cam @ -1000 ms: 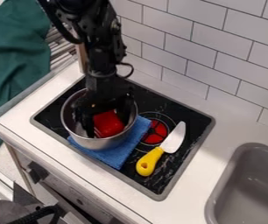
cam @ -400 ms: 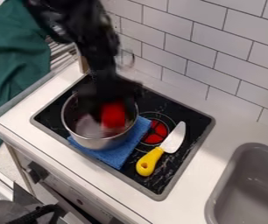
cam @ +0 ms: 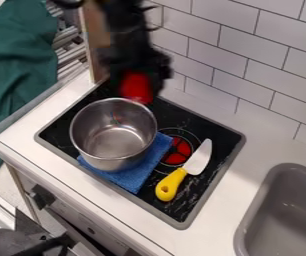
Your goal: Sacar el objeto rojo del recipiente plateado y ponerlo en la parte superior del cuchillo
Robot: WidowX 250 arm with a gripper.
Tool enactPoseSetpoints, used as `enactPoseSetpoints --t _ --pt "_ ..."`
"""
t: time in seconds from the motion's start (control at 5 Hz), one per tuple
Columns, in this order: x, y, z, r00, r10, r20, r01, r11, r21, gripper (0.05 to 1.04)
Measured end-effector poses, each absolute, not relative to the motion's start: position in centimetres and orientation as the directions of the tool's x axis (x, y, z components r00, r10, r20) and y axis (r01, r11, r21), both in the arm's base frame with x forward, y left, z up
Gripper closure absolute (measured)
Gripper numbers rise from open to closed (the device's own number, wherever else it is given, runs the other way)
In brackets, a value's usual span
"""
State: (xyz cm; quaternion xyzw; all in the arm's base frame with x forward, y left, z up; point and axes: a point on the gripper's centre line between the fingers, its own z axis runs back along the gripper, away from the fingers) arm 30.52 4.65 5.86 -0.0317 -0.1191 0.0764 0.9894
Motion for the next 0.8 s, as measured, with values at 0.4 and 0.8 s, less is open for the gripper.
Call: enactPoseSetpoints --t 0.4,0.8 --pt "33.2 -2.4 4.6 0.935 -0.331 0.129 0.336 0.942 -0.016 0.302" --pt "31.0 -2.5 1.0 0.977 -0.213 0.021 0.214 0.975 -0.067 0.303"
